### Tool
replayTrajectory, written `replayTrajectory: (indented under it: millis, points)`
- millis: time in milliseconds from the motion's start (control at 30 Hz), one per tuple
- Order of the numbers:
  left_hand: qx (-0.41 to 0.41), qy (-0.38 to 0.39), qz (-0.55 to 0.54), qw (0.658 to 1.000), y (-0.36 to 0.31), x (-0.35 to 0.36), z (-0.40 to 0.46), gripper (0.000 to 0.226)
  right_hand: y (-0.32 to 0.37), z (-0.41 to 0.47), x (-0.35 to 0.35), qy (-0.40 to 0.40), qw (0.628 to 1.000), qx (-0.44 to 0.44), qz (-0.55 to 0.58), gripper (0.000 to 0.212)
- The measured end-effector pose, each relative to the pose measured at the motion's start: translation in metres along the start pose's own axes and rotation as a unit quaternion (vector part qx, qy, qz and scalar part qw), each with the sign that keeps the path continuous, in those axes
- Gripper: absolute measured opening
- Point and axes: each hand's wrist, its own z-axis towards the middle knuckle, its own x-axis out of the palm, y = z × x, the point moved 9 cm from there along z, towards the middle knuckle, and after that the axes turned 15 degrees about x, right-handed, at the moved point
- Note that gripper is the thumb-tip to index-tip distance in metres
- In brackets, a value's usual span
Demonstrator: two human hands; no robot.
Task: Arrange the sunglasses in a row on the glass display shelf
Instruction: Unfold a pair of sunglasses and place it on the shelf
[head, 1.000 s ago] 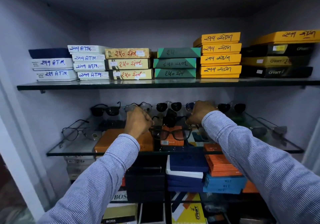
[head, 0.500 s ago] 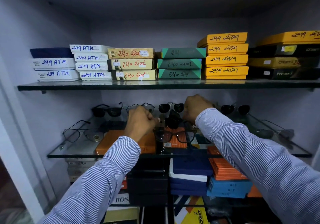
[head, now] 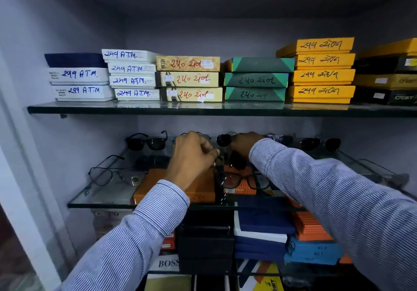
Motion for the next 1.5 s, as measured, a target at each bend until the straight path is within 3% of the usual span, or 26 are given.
replayTrajectory:
  millis: [133,367,567,667,867,967,1100,1233,1367,1500]
  points:
    - [0.004,0.002,-0.004,1.0,0.002,0.004,0.0,0.013,-0.01,0.007,-0.005,-0.014,0.999,0.033,0.035,0.033]
    - [0.01,-0.002,-0.017,1.0,-0.007,0.01,0.003,0.01,-0.021,-0.007,-0.021,-0.061,0.998,-0.003,-0.005,0.038]
    - [0.014,-0.033,-0.026,0.999,-0.022,0.01,0.005,0.024,-0.025,-0.044,-0.044,-0.132,0.99,-0.01,-0.04,0.041]
    - [-0.005,-0.048,-0.064,0.997,-0.027,0.009,0.004,0.026,-0.021,-0.067,-0.063,-0.148,0.989,-0.009,-0.02,0.042]
    - [-0.106,-0.079,-0.202,0.97,-0.023,0.004,-0.002,0.072,-0.004,-0.122,-0.092,-0.219,0.976,-0.017,-0.016,0.028]
    - [-0.113,-0.065,-0.232,0.964,-0.03,-0.003,-0.008,0.061,0.004,-0.14,-0.098,-0.245,0.969,-0.026,0.012,0.028]
    - [-0.105,-0.048,-0.209,0.971,-0.036,-0.019,-0.012,0.024,0.012,-0.159,-0.098,-0.278,0.958,-0.05,0.043,0.022]
    - [-0.013,0.008,-0.09,0.996,-0.06,-0.036,-0.02,0.006,0.011,-0.175,-0.093,-0.311,0.94,-0.083,0.113,0.018]
    - [0.056,-0.003,0.05,0.997,-0.077,-0.057,-0.031,0.004,0.0,-0.184,-0.088,-0.305,0.912,-0.099,0.254,0.026]
    - [0.07,-0.022,0.076,0.994,-0.071,-0.072,-0.043,0.015,-0.029,-0.185,-0.093,-0.311,0.857,-0.044,0.41,0.026]
